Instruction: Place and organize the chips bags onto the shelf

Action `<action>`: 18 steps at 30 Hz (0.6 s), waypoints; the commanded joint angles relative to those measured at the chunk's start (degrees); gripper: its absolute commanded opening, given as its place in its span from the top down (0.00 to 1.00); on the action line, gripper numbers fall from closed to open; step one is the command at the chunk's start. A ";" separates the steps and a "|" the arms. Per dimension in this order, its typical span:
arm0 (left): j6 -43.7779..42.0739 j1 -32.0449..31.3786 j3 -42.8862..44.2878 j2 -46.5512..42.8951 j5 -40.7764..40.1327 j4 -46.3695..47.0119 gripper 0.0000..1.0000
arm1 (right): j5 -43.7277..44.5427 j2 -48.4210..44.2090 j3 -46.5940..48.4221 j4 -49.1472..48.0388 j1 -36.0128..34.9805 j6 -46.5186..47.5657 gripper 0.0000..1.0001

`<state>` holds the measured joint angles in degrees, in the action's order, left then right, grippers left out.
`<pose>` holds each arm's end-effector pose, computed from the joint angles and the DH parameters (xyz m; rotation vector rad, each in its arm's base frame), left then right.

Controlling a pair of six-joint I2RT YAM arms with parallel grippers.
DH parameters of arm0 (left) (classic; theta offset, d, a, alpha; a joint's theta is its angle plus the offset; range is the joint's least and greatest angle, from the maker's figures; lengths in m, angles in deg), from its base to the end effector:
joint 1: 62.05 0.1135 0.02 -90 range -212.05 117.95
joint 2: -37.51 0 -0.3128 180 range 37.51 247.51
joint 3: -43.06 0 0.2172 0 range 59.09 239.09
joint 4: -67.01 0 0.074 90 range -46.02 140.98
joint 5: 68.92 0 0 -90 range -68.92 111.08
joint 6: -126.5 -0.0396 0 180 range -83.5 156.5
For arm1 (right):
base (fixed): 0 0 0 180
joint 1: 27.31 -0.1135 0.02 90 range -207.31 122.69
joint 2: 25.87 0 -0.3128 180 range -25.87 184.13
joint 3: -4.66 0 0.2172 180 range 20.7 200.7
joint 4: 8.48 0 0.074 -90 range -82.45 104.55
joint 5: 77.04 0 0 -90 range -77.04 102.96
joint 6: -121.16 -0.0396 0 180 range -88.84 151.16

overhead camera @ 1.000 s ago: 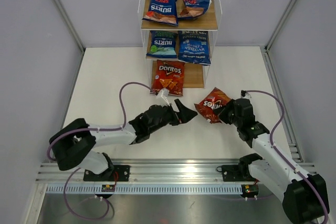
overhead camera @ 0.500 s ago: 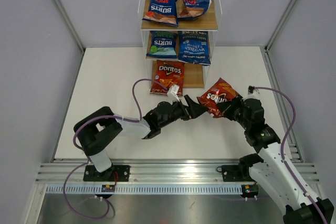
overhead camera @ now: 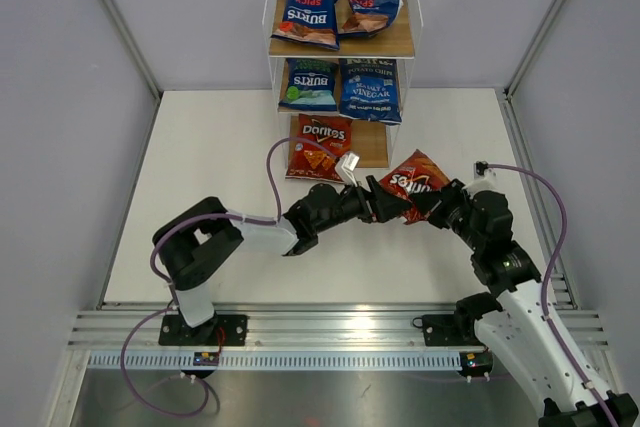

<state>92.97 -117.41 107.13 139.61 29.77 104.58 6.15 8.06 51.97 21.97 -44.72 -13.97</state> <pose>0.2053 -0.3076 0.2846 0.1205 1.8358 -1.5853 0.0750 0.0284 0.3051 0.3852 1.9203 0.8501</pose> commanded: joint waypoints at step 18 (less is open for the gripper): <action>-2.41 -0.11 -0.13 -2.35 -3.50 8.35 0.06 | -6.20 -4.49 -2.00 -4.93 0.10 0.22 0.98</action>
<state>92.16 -117.60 107.37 139.72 30.40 105.54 2.83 4.65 50.15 19.04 -44.17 -12.63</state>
